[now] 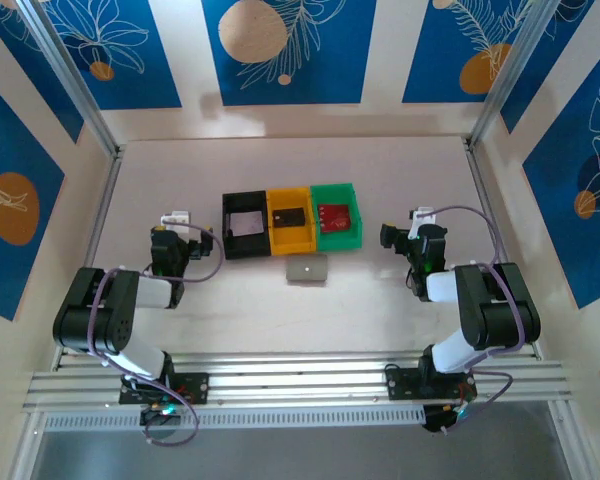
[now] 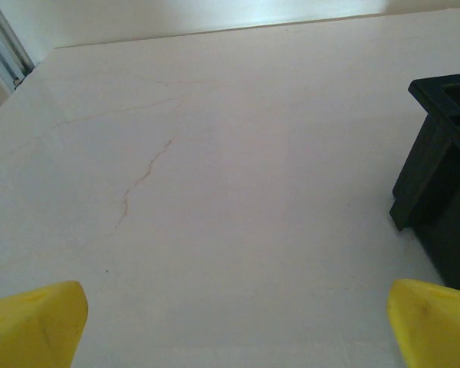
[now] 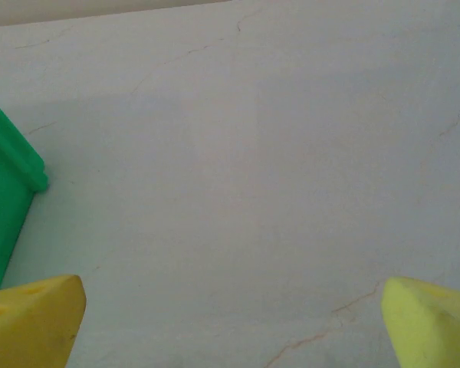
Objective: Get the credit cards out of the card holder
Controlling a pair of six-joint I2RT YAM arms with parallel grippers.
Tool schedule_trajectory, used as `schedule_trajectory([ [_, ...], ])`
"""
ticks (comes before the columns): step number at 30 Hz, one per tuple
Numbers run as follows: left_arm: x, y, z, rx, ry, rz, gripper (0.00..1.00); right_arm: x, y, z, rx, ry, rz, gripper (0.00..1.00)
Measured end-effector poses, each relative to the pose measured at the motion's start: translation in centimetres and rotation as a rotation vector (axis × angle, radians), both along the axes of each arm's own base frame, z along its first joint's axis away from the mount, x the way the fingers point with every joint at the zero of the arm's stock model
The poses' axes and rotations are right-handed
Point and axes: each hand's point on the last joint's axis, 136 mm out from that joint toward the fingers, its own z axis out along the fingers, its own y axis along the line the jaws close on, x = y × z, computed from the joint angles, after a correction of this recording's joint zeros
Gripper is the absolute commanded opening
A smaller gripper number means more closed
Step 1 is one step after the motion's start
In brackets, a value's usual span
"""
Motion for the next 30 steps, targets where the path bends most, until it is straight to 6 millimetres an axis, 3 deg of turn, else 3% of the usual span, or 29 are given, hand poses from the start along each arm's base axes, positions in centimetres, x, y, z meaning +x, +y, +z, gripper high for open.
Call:
schedule_trajectory([
  [27,0.0,0.0,0.0,0.0,0.0,0.0,1.0,0.0,0.1,0.0,0.005,0.003,0.01,0.99],
  [30,-0.3,0.1,0.0,0.003,0.015,0.006,1.0,-0.3,0.5,1.0,-0.006,0.016,0.016,0.99],
])
